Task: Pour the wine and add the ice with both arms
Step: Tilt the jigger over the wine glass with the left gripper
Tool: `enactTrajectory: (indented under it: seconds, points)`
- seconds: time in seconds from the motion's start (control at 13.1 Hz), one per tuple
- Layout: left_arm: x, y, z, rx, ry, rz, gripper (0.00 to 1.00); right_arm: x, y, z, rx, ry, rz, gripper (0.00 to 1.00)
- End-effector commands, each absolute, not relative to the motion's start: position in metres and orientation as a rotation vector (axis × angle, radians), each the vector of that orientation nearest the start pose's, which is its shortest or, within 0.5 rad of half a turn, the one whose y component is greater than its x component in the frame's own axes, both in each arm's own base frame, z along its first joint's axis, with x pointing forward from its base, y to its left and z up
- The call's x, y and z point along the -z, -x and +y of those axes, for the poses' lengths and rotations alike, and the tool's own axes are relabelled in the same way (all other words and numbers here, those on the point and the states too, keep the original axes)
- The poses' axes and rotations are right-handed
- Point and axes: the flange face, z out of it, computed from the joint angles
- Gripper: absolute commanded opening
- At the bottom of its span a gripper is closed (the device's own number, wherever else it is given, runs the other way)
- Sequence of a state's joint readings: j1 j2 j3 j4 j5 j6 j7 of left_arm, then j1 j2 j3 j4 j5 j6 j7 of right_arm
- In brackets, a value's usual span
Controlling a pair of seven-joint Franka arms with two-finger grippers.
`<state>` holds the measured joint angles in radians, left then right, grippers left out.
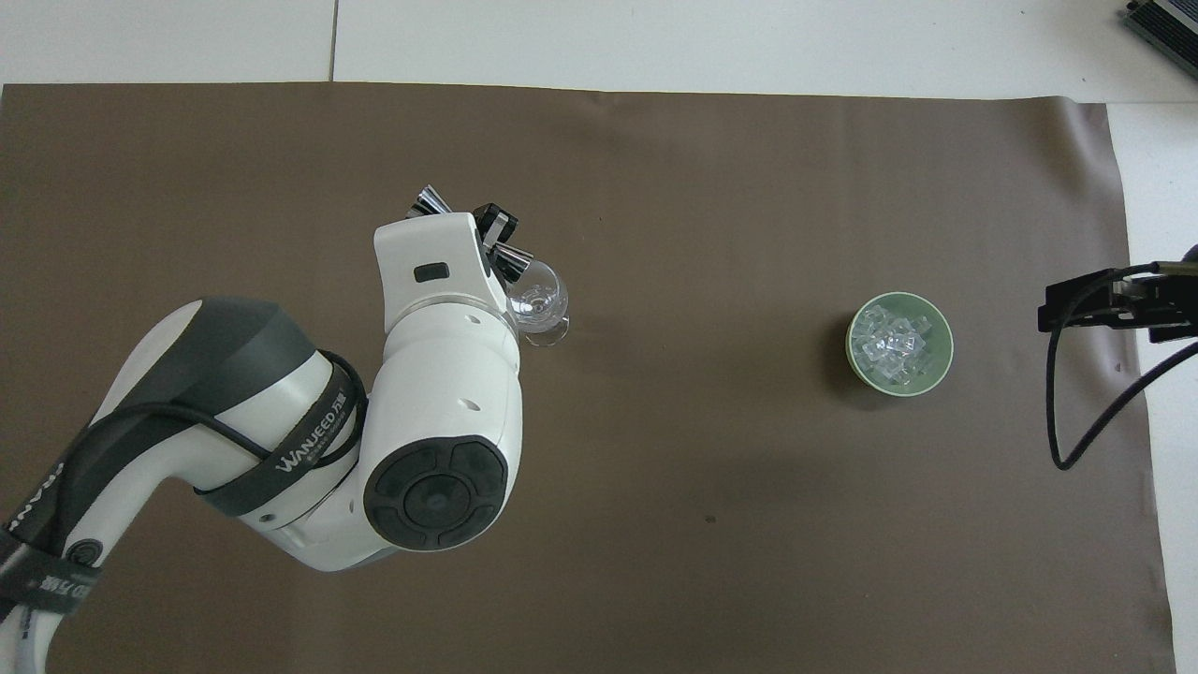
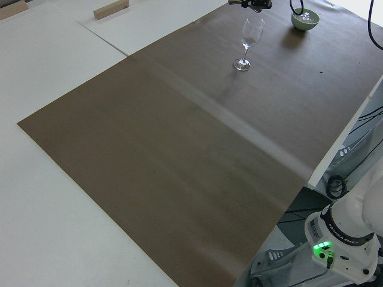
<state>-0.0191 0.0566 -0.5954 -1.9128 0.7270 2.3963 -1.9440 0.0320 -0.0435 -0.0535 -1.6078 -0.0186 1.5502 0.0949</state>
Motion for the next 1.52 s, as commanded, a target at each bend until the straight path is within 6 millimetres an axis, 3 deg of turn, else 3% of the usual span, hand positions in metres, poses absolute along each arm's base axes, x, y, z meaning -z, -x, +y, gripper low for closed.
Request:
enactTrajectory:
  seconds: [0.0, 0.3, 0.61, 1.07, 1.45]
  points:
    - [-0.527, -0.509, -0.346, 1.123, 2.875, -1.371, 0.00, -0.633, -0.534, -0.019, -0.024, 3.146, 0.162, 1.00]
    - [-0.532, -0.511, -0.344, 1.067, 2.902, -1.408, 0.00, -0.633, -0.534, -0.019, -0.024, 3.146, 0.162, 1.00]
    - [-0.531, -0.514, -0.339, 0.893, 2.964, -1.447, 0.00, -0.633, -0.534, -0.019, -0.024, 3.146, 0.162, 1.00]
    - [-0.523, -0.532, -0.310, 0.658, 2.987, -1.581, 0.00, -0.633, -0.534, -0.019, -0.024, 3.146, 0.162, 1.00]
    - [-0.522, -0.537, -0.300, 0.519, 2.989, -1.701, 0.00, -0.633, -0.534, -0.019, -0.024, 3.146, 0.162, 1.00]
